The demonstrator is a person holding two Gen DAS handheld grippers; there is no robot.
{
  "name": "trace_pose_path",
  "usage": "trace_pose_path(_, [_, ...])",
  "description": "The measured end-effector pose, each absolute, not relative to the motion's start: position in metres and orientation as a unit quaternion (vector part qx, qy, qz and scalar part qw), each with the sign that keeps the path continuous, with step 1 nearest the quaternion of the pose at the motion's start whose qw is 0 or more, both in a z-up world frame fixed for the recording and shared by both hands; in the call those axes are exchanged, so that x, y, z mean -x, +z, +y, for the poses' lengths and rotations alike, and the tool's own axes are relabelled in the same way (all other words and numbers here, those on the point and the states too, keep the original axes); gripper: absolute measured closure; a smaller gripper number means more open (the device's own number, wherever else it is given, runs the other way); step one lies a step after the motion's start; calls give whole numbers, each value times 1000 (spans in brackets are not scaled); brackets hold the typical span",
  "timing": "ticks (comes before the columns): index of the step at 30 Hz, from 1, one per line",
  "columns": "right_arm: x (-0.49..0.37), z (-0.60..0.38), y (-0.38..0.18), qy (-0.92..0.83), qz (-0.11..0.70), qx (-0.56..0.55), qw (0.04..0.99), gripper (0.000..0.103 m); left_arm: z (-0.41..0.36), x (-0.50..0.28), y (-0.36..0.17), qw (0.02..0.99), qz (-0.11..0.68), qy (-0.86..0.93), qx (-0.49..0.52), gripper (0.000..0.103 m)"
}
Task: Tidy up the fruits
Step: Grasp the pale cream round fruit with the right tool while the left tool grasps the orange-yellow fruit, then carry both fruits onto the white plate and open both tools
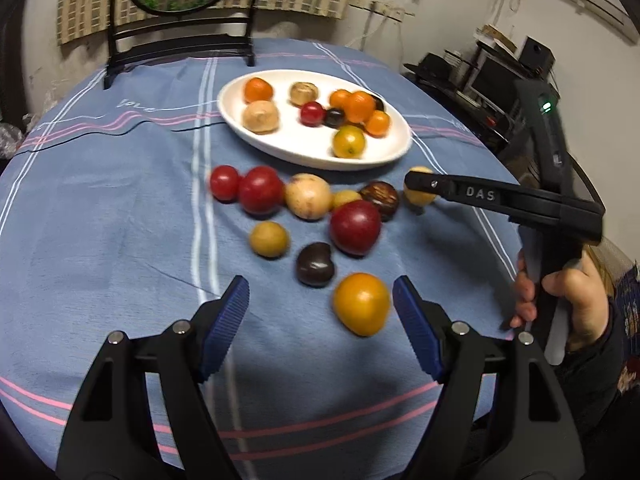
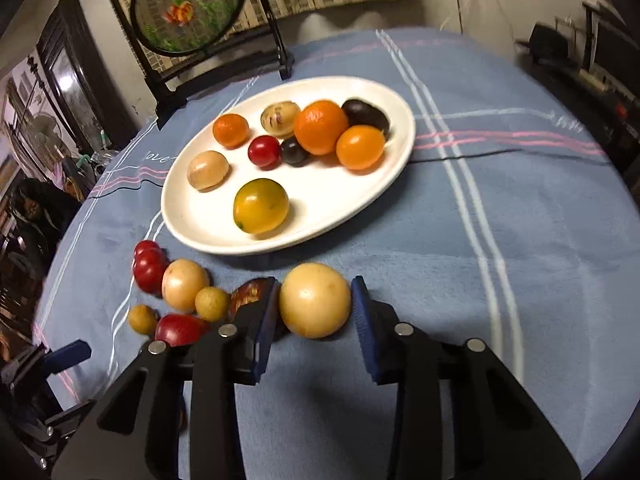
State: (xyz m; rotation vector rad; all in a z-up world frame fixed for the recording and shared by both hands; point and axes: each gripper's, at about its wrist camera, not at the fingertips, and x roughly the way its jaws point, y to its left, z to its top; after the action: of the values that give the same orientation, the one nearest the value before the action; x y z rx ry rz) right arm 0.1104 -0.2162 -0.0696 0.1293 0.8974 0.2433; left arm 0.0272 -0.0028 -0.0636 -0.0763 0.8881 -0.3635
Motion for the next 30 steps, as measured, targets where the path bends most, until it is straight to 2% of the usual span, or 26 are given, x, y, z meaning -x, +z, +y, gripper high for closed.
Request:
trace_pose_path(7, [-57, -240, -63, 100, 422, -28, 901, 66, -31, -31, -82, 870, 457, -185, 18, 28])
trace_pose_path(8, [-53, -243, -65, 99, 423, -27, 900, 66, -35, -33, -87, 865, 466, -185, 18, 34])
trace_pose_path(9, [-48, -246, -68, 99, 425, -28, 899, 66, -37, -35, -89, 863, 470, -184, 19, 46])
trace_pose_path(11, [-43, -250, -74, 101, 432, -30, 896, 66, -43, -40, -98, 856, 485, -180, 19, 61])
trace_pose_path(21, [-50, -247, -96, 124, 457, -46, 880, 62, -44, -36, -97, 862, 475, -172, 28, 65])
trace_pose_path(30, [-45, -232, -80, 117, 437, -30, 891, 64, -26, -33, -86, 869, 458, -183, 49, 65])
